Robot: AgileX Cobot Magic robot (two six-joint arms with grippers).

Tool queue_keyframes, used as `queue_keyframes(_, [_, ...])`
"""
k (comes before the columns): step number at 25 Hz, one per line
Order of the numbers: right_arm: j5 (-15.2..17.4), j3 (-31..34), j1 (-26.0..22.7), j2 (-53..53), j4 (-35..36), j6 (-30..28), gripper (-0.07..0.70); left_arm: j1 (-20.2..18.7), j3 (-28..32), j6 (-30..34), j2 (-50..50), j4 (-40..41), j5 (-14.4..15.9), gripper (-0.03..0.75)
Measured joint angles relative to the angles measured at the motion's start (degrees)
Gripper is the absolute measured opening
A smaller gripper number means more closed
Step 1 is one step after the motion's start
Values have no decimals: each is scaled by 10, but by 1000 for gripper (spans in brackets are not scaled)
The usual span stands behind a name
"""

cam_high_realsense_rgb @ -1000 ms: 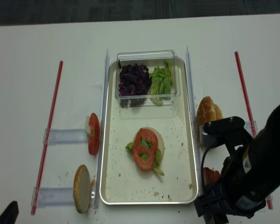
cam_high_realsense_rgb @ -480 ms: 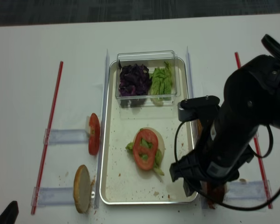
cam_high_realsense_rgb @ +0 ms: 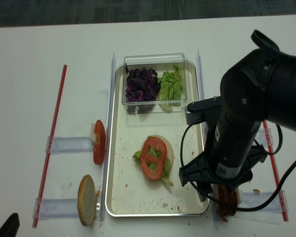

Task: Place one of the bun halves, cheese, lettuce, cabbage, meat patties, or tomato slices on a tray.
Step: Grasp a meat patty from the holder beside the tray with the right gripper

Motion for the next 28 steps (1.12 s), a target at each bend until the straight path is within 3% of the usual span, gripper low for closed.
queue_keyframes(6, [8,0,0,0,-1,12,480,0,0,0,0,0,0,493])
queue_keyframes(28, [-47,12,0,3,-18,41,445,0,0,0,0,0,0,493])
